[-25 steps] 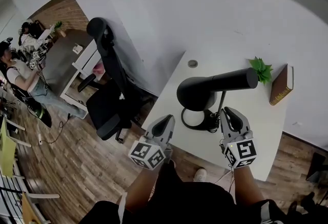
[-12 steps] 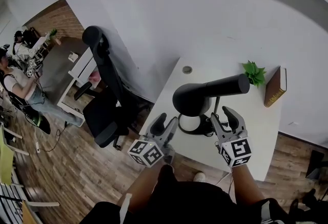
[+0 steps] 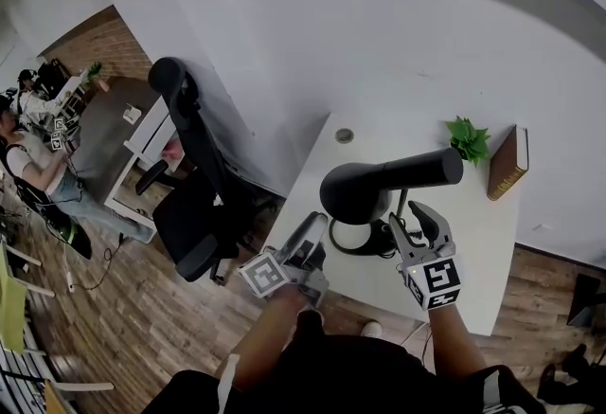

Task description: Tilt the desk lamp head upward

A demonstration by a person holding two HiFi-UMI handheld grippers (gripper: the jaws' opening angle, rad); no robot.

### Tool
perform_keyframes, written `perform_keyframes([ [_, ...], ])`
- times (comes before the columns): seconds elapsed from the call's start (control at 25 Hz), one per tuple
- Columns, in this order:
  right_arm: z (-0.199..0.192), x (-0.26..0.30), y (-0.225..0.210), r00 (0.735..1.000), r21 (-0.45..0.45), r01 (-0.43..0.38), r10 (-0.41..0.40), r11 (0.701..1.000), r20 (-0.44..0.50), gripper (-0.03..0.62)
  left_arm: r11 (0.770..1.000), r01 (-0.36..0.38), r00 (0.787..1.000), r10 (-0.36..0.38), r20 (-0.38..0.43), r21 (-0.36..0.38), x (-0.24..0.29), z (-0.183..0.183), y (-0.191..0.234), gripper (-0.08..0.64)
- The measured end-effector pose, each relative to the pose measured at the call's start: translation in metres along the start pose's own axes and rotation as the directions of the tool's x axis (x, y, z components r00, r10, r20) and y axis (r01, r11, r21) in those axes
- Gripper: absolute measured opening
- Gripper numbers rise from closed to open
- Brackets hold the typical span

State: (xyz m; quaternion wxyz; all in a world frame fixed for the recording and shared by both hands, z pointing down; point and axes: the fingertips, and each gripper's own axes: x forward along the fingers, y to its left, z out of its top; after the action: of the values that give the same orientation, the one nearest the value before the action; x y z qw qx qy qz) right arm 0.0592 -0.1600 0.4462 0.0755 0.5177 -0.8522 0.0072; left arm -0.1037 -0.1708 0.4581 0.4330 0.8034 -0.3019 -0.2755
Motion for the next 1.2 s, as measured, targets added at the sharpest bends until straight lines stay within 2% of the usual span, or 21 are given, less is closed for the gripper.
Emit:
perform_keyframes([
  [0.12, 0.002, 0.002, 0.001, 1.0, 0.014, -0.001, 0.001, 1.0, 0.005, 0.14, 0.993, 0.053, 0.998, -0.051, 0.025, -0.109, 0.006, 0.004, 0.001, 0.239],
  [0.28, 0.003, 0.002, -0.002, 1.0, 0.028, 0.023, -0.023, 0.999, 0.013, 0.097, 0.965, 0.093, 0.995, -0.085, 0.045, -0.245, 0.013, 0.007, 0.01, 0.239],
  [0.52, 0.002, 0.007, 0.001, 0.999, -0.006, 0.038, -0.038, 0.999, -0.022, 0.088, 0.923, 0.143, 0.99, -0.132, 0.055, -0.358, 0.028, 0.007, 0.014, 0.235],
  [0.56, 0.002, 0.008, 0.0, 0.999, -0.006, 0.046, -0.046, 0.999, -0.025, 0.044, 0.914, 0.146, 0.989, -0.134, 0.058, -0.377, 0.03, 0.006, 0.016, 0.204],
  [0.6, 0.002, 0.008, 0.0, 0.998, -0.003, 0.053, -0.053, 0.999, -0.029, 0.038, 0.906, 0.15, 0.989, -0.136, 0.063, -0.397, 0.03, 0.006, 0.017, 0.113],
  [0.68, 0.001, 0.008, 0.0, 0.998, 0.003, 0.059, -0.059, 0.998, -0.037, 0.037, 0.886, 0.167, 0.986, -0.147, 0.078, -0.433, 0.03, 0.007, 0.018, 0.077],
  [0.84, -0.001, 0.008, -0.001, 0.997, 0.0, 0.064, -0.064, 0.998, -0.05, 0.037, 0.861, 0.199, 0.98, -0.17, 0.105, -0.469, 0.031, 0.008, 0.016, 0.064],
  [1.2, 0.001, 0.008, -0.001, 0.997, -0.007, 0.064, -0.064, 0.998, -0.051, 0.037, 0.851, 0.2, 0.98, -0.166, 0.113, -0.485, 0.031, 0.007, 0.016, 0.058],
])
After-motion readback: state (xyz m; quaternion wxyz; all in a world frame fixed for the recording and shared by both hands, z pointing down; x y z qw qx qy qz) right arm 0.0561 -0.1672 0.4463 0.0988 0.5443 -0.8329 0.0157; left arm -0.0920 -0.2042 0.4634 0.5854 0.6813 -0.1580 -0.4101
